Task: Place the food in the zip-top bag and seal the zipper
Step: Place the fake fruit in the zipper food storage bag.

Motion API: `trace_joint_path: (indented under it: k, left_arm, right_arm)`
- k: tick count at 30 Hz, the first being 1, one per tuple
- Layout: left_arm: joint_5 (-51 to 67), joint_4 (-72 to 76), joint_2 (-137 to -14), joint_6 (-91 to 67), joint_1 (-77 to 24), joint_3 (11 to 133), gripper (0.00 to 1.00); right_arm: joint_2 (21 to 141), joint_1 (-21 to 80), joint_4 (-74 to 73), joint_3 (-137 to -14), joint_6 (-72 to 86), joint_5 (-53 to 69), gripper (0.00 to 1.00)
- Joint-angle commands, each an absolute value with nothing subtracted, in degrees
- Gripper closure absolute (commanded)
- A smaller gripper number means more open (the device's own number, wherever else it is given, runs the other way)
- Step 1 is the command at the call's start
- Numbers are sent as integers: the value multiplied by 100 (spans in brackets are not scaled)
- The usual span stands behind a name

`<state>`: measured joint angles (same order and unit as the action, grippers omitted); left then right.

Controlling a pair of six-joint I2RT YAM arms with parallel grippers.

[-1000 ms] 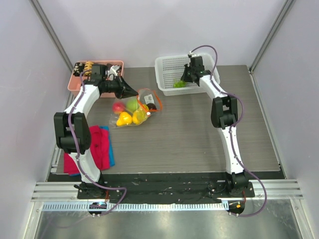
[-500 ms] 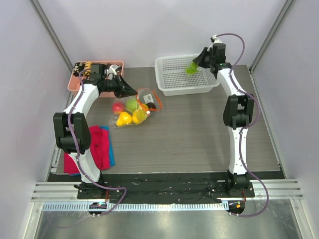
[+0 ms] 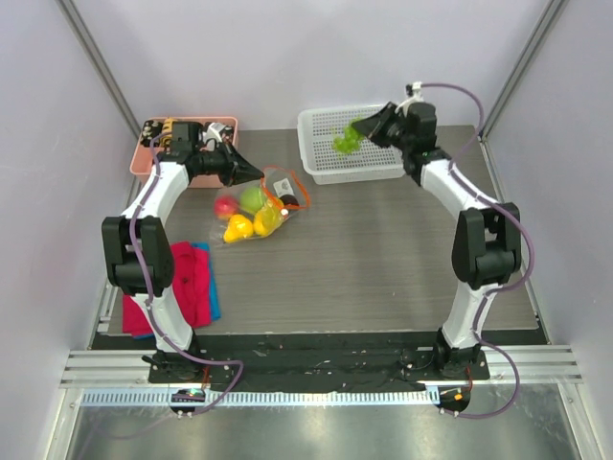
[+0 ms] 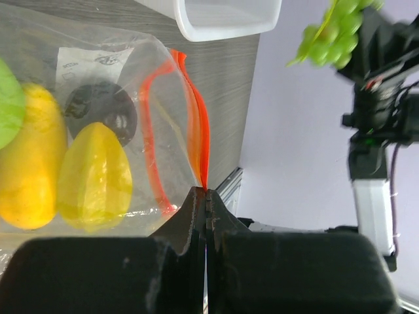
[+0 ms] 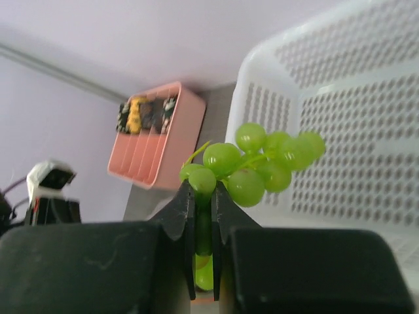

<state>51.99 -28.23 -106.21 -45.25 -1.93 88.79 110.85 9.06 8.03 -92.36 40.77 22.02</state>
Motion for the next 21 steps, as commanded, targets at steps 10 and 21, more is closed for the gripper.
trace_joint_path:
  k: [10,21]
  left_arm:
    - [5493,-2127,-10310,-5018,-123,8684,100]
    - [5502,-2004,-10318,-5141,-132,8657,100]
  right_arm:
    - [10212,2732,3595,-6969,4718,1125,99]
    - [10784,3304,3173,-7348,5616,520,99]
